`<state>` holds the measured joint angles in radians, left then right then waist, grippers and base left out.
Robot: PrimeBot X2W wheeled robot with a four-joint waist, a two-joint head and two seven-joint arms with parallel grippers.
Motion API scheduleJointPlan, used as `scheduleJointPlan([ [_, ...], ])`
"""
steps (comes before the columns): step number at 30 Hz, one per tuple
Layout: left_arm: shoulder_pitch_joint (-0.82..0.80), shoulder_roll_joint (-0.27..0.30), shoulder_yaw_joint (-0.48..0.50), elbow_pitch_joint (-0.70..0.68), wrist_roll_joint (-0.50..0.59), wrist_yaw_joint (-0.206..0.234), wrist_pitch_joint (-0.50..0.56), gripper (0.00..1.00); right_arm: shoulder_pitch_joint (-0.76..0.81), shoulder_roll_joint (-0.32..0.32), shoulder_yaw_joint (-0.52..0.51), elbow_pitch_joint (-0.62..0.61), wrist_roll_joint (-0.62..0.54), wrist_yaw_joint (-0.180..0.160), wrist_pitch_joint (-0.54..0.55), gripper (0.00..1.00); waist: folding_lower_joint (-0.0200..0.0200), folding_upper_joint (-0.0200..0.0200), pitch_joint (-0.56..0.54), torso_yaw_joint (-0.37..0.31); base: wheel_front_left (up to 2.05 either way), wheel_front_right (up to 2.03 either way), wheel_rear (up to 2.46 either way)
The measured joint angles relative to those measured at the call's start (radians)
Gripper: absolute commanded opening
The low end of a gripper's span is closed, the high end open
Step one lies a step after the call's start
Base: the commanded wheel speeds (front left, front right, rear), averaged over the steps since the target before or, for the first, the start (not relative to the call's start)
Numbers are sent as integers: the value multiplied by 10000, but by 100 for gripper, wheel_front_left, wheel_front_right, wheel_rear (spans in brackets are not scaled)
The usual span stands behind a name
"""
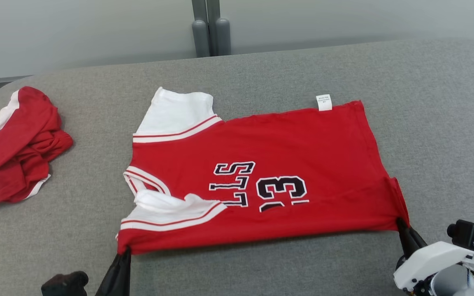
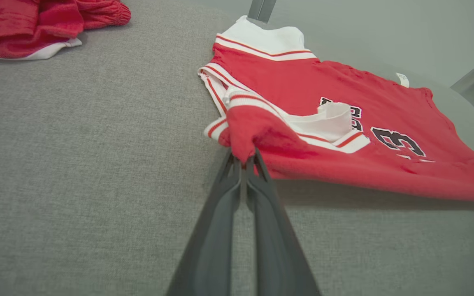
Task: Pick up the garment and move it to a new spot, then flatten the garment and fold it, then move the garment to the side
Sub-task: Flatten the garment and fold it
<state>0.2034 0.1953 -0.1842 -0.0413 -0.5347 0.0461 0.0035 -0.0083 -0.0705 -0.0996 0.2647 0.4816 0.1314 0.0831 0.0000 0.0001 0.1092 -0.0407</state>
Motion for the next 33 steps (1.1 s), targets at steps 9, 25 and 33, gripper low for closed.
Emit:
scheduleJointPlan([
  [9, 735, 50, -59, -259, -100, 259, 366, 0, 961, 211, -612, -1053, -153, 2, 945, 16, 0, 0, -39, -75, 0, 0, 0],
  [25, 316, 589, 242, 142, -8, 430, 464, 100, 819, 207, -1072, -1064, -974, -8, 370, 100, 0, 0, 61, -365, 0, 0, 0],
  [33, -2183, 1139, -82, 665, 529, 86, 1141, 100, -218, 205, -142, -1563, -1603, -8, 107, 100, 0, 0, 311, -573, 0, 0, 0],
])
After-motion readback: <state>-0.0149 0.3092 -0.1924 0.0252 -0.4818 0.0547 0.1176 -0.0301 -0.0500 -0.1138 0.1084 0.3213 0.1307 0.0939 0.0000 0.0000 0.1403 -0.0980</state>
